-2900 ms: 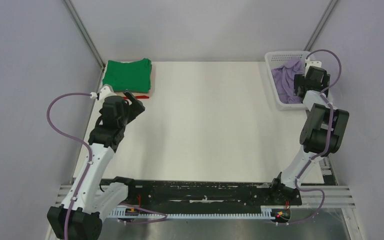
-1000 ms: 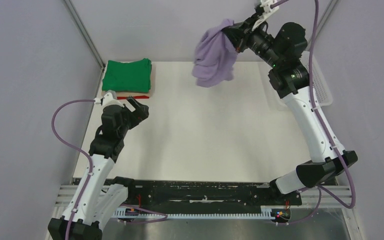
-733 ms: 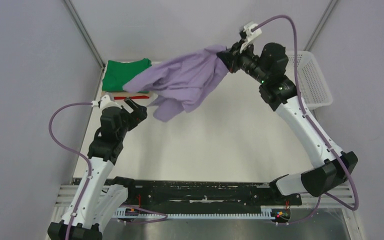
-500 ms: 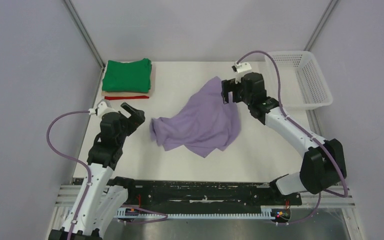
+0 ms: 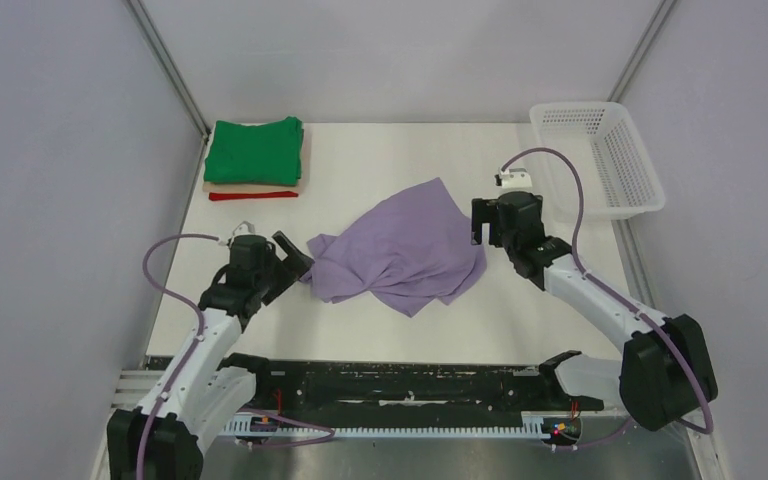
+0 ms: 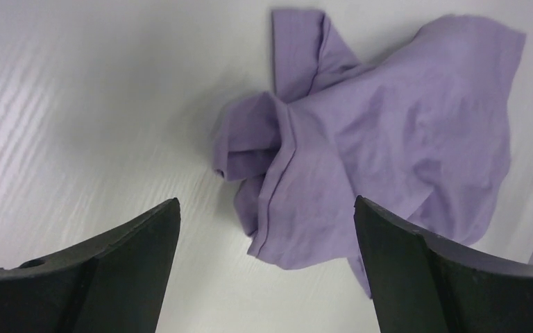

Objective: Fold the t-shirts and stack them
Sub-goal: Move the tshirt to the center of the board, then flatten out the tshirt

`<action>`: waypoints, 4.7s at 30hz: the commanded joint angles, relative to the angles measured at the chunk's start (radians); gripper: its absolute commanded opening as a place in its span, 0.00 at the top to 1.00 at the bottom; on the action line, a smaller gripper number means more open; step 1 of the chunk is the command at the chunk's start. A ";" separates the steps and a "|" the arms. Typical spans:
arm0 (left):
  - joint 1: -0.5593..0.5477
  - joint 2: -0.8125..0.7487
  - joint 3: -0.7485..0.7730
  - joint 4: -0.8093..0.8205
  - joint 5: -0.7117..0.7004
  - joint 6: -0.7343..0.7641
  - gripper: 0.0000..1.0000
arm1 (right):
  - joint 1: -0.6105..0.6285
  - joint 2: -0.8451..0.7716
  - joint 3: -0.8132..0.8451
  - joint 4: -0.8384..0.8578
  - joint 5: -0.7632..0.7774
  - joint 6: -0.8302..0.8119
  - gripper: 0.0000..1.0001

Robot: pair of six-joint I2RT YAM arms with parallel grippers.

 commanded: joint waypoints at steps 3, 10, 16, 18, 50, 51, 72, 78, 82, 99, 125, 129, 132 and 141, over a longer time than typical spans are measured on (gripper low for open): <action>-0.060 0.079 -0.061 0.085 0.110 -0.029 0.00 | -0.001 -0.091 -0.092 0.075 -0.024 0.031 0.02; -0.070 0.225 -0.049 0.198 0.047 -0.020 0.00 | -0.001 0.044 -0.016 0.115 -0.153 0.000 0.02; -0.070 0.381 -0.007 0.309 0.071 -0.017 0.19 | -0.001 0.237 0.139 0.156 -0.237 -0.015 0.02; -0.070 0.446 0.016 0.338 0.105 -0.002 0.31 | -0.001 0.318 0.210 0.172 -0.261 -0.014 0.02; -0.073 0.457 0.101 0.259 0.075 0.094 0.98 | 0.016 0.953 0.713 0.003 -0.130 0.037 0.27; -0.073 0.452 0.103 0.253 0.068 0.097 0.98 | 0.016 0.942 0.690 0.010 -0.142 0.056 0.29; -0.074 0.144 0.316 0.190 -0.028 0.125 0.98 | 0.016 0.327 0.474 0.246 -0.142 -0.043 1.00; -0.073 -0.067 0.430 0.156 -0.008 0.154 0.98 | 0.015 -0.018 0.360 0.241 -0.193 -0.069 1.00; -0.074 -0.172 0.536 0.135 -0.001 0.170 0.98 | 0.015 -0.216 0.358 0.209 -0.251 -0.066 1.00; -0.068 -0.196 1.140 0.101 0.223 0.250 0.98 | 0.016 -0.470 0.849 0.022 -0.506 -0.084 1.00; -0.056 0.715 0.954 0.287 -0.138 0.384 0.85 | -0.071 0.239 0.597 0.258 0.182 -0.244 1.00; -0.059 1.105 1.192 0.159 -0.071 0.377 0.48 | -0.137 0.545 0.702 0.209 0.069 -0.114 0.75; -0.080 1.226 1.303 0.095 -0.059 0.386 0.00 | -0.172 0.706 0.857 0.091 0.015 -0.063 0.22; -0.192 1.089 1.205 0.100 -0.112 0.408 0.00 | -0.179 0.630 0.675 0.190 -0.140 -0.032 0.02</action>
